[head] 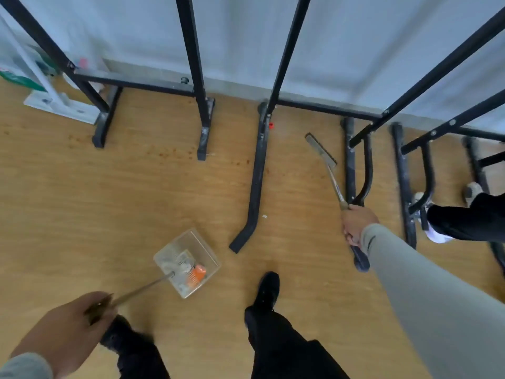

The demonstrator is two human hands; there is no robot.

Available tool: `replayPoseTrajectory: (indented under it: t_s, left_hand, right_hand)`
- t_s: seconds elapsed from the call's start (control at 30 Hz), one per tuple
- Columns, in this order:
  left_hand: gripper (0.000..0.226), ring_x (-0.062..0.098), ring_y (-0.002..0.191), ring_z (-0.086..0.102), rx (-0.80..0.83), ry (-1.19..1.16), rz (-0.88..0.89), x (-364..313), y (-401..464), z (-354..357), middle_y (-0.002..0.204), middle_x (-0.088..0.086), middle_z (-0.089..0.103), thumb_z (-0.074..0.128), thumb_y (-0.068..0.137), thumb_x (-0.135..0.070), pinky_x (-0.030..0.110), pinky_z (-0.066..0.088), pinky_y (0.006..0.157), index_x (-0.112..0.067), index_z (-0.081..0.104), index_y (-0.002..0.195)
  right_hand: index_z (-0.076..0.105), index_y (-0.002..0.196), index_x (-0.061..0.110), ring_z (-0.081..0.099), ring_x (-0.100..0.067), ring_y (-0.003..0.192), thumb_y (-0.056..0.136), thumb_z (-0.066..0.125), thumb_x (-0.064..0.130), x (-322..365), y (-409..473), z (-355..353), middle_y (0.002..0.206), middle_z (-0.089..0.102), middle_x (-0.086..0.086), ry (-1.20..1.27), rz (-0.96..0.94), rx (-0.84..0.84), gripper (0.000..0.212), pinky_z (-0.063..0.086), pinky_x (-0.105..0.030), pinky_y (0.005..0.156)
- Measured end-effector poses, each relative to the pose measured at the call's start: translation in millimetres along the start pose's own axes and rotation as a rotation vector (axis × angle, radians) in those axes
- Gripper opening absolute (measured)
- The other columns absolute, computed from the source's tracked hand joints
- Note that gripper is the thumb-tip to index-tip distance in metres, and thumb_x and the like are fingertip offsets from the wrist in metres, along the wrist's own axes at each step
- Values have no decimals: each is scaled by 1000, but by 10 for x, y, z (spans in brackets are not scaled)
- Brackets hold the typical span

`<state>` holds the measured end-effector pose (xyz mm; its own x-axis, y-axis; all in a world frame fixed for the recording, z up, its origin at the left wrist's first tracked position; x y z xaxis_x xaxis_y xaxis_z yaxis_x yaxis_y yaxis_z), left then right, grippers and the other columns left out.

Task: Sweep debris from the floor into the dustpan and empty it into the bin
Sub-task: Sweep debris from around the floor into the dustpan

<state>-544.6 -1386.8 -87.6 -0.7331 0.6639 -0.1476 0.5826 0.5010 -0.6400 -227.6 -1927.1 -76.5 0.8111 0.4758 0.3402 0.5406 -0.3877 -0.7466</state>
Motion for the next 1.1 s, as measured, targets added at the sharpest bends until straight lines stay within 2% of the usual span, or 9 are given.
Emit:
replayPoseTrajectory:
  t_s: [0.13, 0.27, 0.33, 0.4, 0.5, 0.77, 0.87, 1.0, 1.1]
  left_hand:
    - [26, 4, 61, 63, 25, -26, -87, -446, -585, 267, 65, -25, 67, 74, 76, -55, 28, 49, 57, -59, 58, 96]
    - [21, 16, 71, 66, 90, -67, -107, -1009, -943, 370, 72, -17, 70, 76, 80, -42, 34, 51, 68, -52, 59, 88]
    - [21, 19, 76, 66, 112, -88, -107, -1142, -1040, 419, 78, -13, 71, 74, 83, -40, 35, 51, 73, -50, 58, 92]
    - [18, 22, 79, 66, 117, -102, -106, -1206, -1134, 456, 82, -9, 71, 73, 85, -40, 34, 51, 75, -46, 61, 98]
    - [20, 22, 83, 66, 117, -140, -122, -1220, -1271, 501, 86, -7, 71, 71, 87, -39, 34, 50, 78, -38, 66, 106]
    - [29, 21, 82, 63, 47, -162, -62, -1084, -1631, 466, 90, -6, 69, 64, 91, -44, 33, 49, 74, -31, 65, 117]
    - [31, 19, 78, 61, -6, -183, -17, -1043, -1739, 432, 87, -6, 66, 63, 92, -43, 31, 47, 69, -28, 65, 119]
    - [30, 18, 74, 63, -40, -215, 22, -1031, -1868, 415, 84, -6, 67, 62, 92, -42, 30, 46, 64, -29, 65, 119]
    - [29, 18, 72, 63, -62, -224, 51, -1075, -1918, 398, 81, -8, 68, 62, 91, -43, 30, 47, 62, -30, 66, 117]
  right_hand:
    - [50, 102, 10, 53, -27, 83, 98, 49, 2, 526, 641, -124, 87, 54, -15, -453, -207, 69, 9, 53, -44, 85]
    - [57, 69, 17, 48, -17, 54, 94, 63, 10, 597, 598, 53, 72, 45, -2, -1324, -280, 145, 27, 44, -25, 51]
    - [68, 84, 2, 55, -15, 56, 92, 66, 8, 394, 499, 177, 84, 55, -3, -1466, -327, 257, 11, 51, -25, 54]
    - [59, 129, 1, 63, -21, 66, 97, 54, 5, 21, 429, 172, 94, 62, -8, -1240, -198, 268, 33, 56, -27, 53]
    - [38, 150, 23, 52, -24, 57, 99, 36, 7, -593, 145, 50, 88, 57, -11, -855, -42, 247, 53, 39, -20, 37]
    - [23, 156, 36, 59, -20, 64, 96, 35, 10, -1514, -669, -476, 100, 53, -3, -1160, -77, 361, 66, 46, -23, 42]
    - [31, 153, 29, 63, -22, 83, 98, 36, 11, -1610, -917, -727, 121, 57, -5, -1260, -165, 340, 58, 52, -28, 65]
    - [44, 148, 34, 53, -11, 45, 101, 42, 24, -1699, -1078, -1231, 77, 62, 2, -989, -193, 268, 47, 40, -19, 40]
    - [52, 134, 41, 42, -11, 33, 100, 44, 25, -1821, -1178, -1567, 64, 55, 1, -861, -177, 224, 39, 35, -20, 37]
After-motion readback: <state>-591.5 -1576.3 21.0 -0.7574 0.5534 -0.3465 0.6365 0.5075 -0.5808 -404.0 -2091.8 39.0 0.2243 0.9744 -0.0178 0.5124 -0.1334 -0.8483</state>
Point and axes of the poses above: each hand's wrist, its own y-axis towards the middle knuckle, its own z-axis out of the palm, x = y × z, the point moved 3 cm from there along y, towards the middle knuckle
